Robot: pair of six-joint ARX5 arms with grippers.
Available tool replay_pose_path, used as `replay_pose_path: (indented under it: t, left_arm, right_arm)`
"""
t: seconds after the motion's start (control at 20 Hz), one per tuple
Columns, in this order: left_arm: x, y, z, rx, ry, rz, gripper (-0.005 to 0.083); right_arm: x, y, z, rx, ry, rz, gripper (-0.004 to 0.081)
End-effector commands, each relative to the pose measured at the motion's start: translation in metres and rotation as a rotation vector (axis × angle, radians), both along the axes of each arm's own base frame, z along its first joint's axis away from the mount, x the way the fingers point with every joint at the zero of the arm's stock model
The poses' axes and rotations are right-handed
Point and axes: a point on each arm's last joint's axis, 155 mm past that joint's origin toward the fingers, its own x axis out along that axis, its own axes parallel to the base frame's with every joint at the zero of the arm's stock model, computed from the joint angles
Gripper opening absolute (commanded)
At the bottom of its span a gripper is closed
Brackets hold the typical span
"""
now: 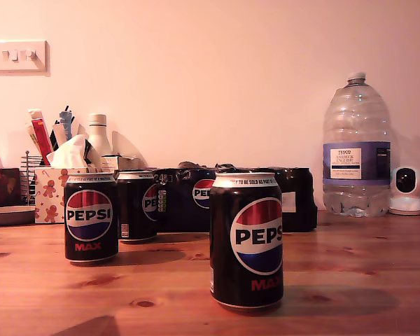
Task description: Stack up the Pepsi cans on top of each other
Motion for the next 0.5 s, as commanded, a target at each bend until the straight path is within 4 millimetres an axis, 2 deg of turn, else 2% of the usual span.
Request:
replay_pose_path:
  t: [0.0, 0.2, 0.3, 0.45]
  left_arm:
    - [0.000, -0.001, -0.006, -0.001, 0.004, -0.005, -0.0019]
    - [-0.002, -0.004, -0.005, -0.009, 0.006, -0.023, -0.0019]
    - [-0.002, -0.004, -0.005, -0.010, 0.005, -0.023, -0.0019]
    - [0.001, -0.005, 0.003, -0.020, -0.029, -0.023, -0.0019]
  right_arm:
    - [0.002, -0.007, 0.004, 0.007, -0.030, -0.029, -0.0012]
    - [0.000, -0.027, 0.017, 0.010, -0.089, -0.097, -0.0012]
    - [-0.005, -0.024, 0.025, 0.011, -0.122, -0.065, -0.0012]
    - [-0.010, -0.021, 0.024, 0.011, -0.119, -0.040, -0.0012]
